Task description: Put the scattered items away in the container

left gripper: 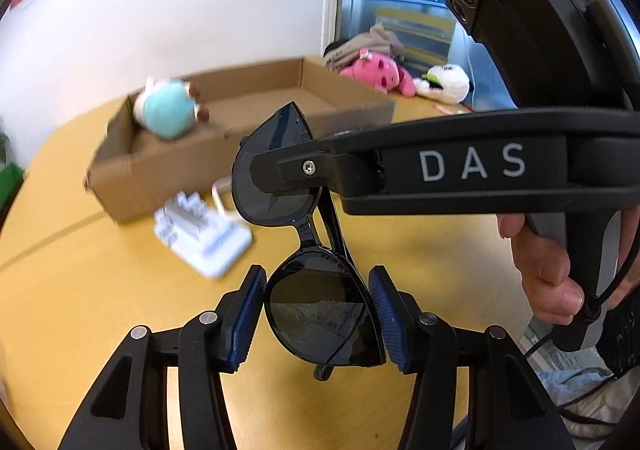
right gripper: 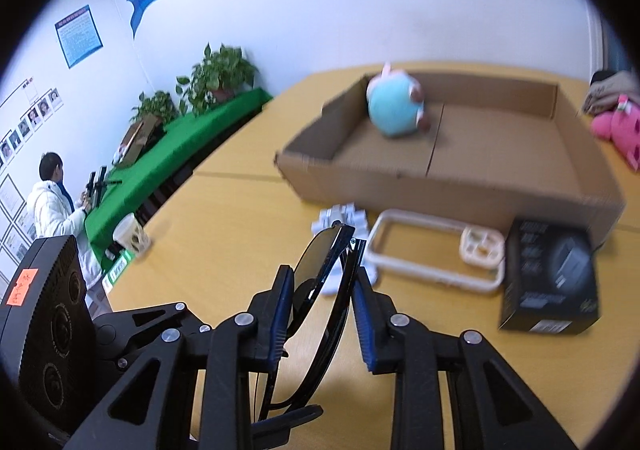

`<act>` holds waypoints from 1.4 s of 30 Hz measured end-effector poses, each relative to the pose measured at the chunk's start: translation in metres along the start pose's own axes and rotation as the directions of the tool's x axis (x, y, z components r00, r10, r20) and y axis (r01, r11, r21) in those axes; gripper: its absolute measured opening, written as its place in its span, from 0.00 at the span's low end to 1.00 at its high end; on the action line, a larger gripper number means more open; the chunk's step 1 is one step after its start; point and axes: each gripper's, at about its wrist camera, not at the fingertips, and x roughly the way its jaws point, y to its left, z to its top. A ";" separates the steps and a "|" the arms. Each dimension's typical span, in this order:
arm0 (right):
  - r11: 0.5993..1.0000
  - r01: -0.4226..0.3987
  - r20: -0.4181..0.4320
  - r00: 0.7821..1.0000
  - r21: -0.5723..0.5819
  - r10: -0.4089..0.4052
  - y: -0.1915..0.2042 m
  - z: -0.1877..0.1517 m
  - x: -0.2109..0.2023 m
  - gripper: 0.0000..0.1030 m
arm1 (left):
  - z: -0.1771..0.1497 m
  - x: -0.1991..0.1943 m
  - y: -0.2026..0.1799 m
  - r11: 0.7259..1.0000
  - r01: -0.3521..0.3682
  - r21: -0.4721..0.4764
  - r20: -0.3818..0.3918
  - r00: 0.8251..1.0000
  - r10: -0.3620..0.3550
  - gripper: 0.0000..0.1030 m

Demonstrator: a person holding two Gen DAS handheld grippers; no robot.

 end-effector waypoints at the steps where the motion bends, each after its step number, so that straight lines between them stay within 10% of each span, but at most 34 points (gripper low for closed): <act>1: 1.000 0.003 0.015 1.000 -0.003 -0.003 0.000 0.006 -0.006 0.26 | 0.007 -0.002 -0.001 1.000 -0.003 0.008 0.013 1.000 0.003 0.55; 27: 0.986 0.067 0.258 0.966 -0.150 -0.026 -0.021 0.200 -0.096 0.23 | 0.213 -0.036 0.010 0.994 -0.088 0.070 0.282 0.957 0.065 0.55; 42: 0.986 0.054 0.233 0.972 -0.157 -0.016 -0.060 0.306 -0.070 0.23 | 0.314 0.000 0.053 0.997 -0.076 0.013 0.258 0.964 0.070 0.55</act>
